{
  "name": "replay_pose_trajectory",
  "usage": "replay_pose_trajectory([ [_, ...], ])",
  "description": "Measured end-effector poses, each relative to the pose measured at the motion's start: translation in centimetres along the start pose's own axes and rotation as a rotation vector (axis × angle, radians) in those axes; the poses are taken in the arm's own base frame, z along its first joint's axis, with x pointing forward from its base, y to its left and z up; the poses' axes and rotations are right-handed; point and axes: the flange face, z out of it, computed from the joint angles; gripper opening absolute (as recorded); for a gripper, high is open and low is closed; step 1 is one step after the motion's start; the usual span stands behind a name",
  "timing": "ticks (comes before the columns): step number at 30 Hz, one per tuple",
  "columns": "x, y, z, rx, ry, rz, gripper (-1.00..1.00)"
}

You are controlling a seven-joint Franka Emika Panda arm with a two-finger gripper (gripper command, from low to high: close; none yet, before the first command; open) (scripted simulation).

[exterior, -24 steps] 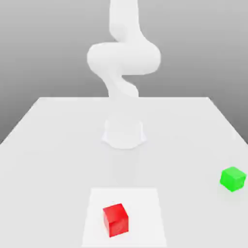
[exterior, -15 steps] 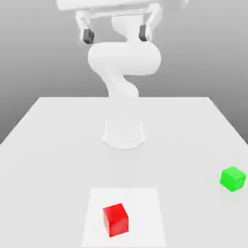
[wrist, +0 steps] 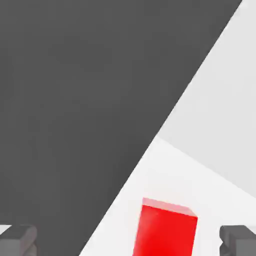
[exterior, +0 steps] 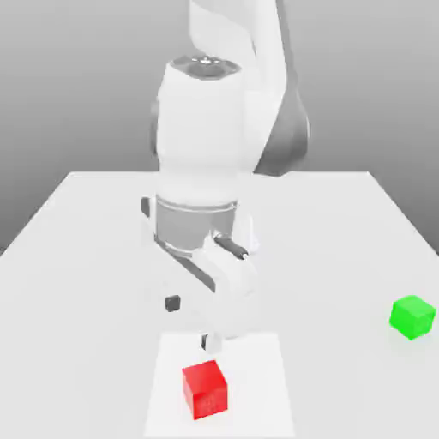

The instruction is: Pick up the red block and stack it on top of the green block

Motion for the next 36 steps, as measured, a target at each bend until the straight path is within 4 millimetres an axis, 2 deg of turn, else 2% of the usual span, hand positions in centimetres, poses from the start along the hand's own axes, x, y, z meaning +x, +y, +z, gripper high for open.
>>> replay_pose_trajectory([
  [2,0.0,1.0,2.8,-0.043,-0.011,0.062,0.00],
  [7,-0.1,1.6,8.8,-0.057,-0.014,0.084,0.00],
  [8,-0.1,1.7,9.5,-0.058,-0.013,0.084,-1.00],
  [14,-0.1,1.7,9.8,-0.056,-0.014,0.084,-1.00],
  [16,-0.1,1.5,8.5,-0.055,-0.015,0.085,-1.00],
  [20,0.0,1.3,4.1,-0.056,-0.014,0.085,-1.00],
  [22,-2.0,2.0,3.1,-0.058,-0.018,0.060,-1.00],
  [28,-10.5,6.2,1.5,-0.062,-0.033,-0.053,-1.00],
  [36,-20.8,15.1,-0.4,-0.063,-0.041,-0.227,-1.00],
])
